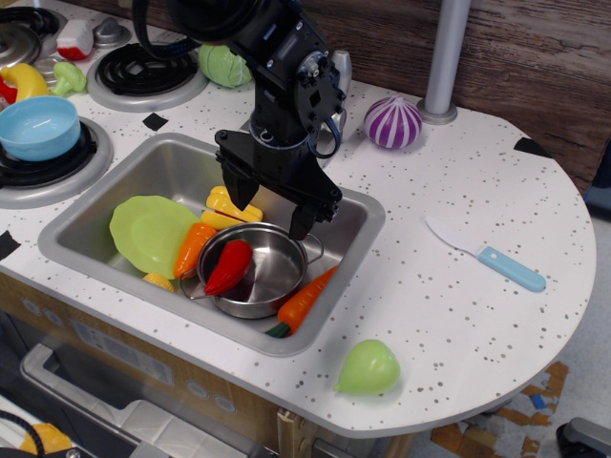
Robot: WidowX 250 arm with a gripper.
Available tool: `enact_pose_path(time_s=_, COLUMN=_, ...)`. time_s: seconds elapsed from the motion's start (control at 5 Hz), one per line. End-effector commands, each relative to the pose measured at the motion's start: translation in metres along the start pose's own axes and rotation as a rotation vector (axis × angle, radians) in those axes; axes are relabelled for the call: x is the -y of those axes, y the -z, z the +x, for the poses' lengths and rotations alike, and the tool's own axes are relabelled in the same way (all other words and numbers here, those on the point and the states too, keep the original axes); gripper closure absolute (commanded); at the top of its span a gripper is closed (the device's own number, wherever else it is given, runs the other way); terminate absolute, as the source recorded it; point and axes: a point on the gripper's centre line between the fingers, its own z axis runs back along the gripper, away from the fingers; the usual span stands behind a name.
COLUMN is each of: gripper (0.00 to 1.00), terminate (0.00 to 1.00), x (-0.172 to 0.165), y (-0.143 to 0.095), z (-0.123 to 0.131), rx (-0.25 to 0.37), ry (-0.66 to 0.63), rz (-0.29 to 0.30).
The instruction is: Put pepper in pan
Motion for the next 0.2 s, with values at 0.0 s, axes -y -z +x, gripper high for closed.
enact_pose_path(time_s=0.0, gripper=0.00, terminate=1.00, x=-0.0047, y=-0.0117, z=0.0069, rx=0.050, ry=-0.022, rz=0.003)
